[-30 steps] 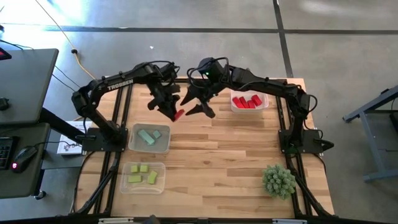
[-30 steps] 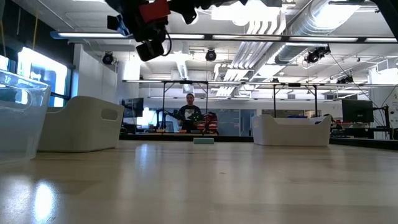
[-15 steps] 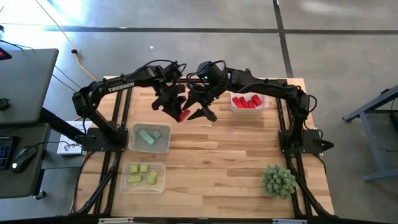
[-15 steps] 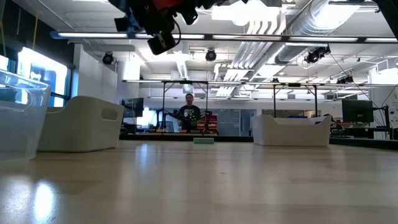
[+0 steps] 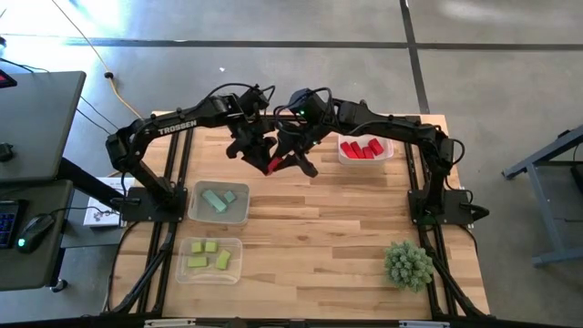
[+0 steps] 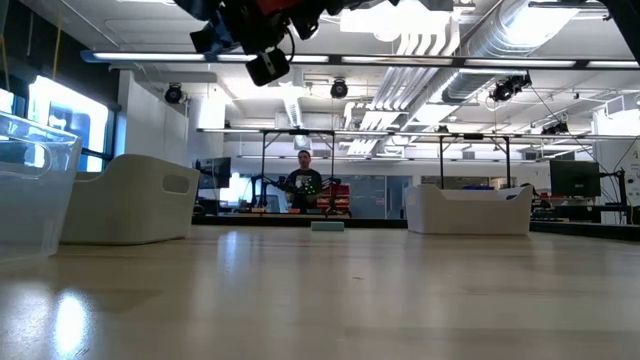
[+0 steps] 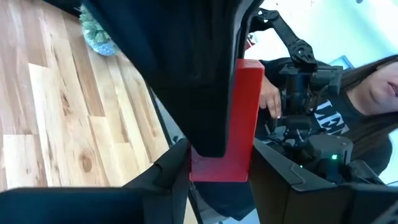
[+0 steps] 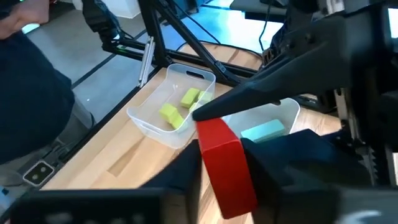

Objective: Sort & place blocks by color
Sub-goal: Put the red block into the white bin

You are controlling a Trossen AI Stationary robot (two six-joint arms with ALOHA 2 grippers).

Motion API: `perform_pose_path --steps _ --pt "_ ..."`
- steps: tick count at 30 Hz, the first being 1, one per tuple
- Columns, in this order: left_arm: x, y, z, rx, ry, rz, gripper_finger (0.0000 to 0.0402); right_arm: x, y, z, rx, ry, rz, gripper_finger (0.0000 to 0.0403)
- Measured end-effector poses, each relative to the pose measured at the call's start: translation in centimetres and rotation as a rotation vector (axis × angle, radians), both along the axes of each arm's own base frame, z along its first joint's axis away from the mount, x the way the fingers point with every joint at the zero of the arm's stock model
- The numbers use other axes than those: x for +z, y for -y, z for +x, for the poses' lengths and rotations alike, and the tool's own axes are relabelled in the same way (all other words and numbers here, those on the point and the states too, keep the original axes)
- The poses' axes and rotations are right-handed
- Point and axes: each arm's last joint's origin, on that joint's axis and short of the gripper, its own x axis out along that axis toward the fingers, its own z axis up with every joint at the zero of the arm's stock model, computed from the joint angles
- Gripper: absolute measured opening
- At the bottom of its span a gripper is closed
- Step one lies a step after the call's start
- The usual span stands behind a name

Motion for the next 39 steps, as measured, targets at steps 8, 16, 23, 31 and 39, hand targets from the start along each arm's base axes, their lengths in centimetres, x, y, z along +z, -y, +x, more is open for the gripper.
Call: perform_pose_path --steps 8,16,23,31,39 --pt "0.0 -0.1 0.0 0.000 0.007 -0.001 0.0131 0.0 0.1 -0.1 0.015 0.008 -0.012 0.0032" --pt "0.0 -0.4 0.3 0.050 -0.002 0.091 0.0140 -0.3 1.1 -0.5 -0.050 -0.057 0.029 0.0032" --pt "0.2 -1.1 1.0 0.159 -0.003 0.274 0.0184 -0.7 2.0 -0.7 -0.164 -0.117 0.017 0.0032" --pt "0.4 -2.8 0.5 0.253 0.009 0.364 0.0203 -1.2 3.9 -1.6 -0.275 -0.201 0.019 0.0032" --pt "0.3 -5.6 -1.7 0.379 -0.029 0.408 0.0204 -1.8 6.8 -3.1 -0.430 -0.302 -0.004 0.0032"
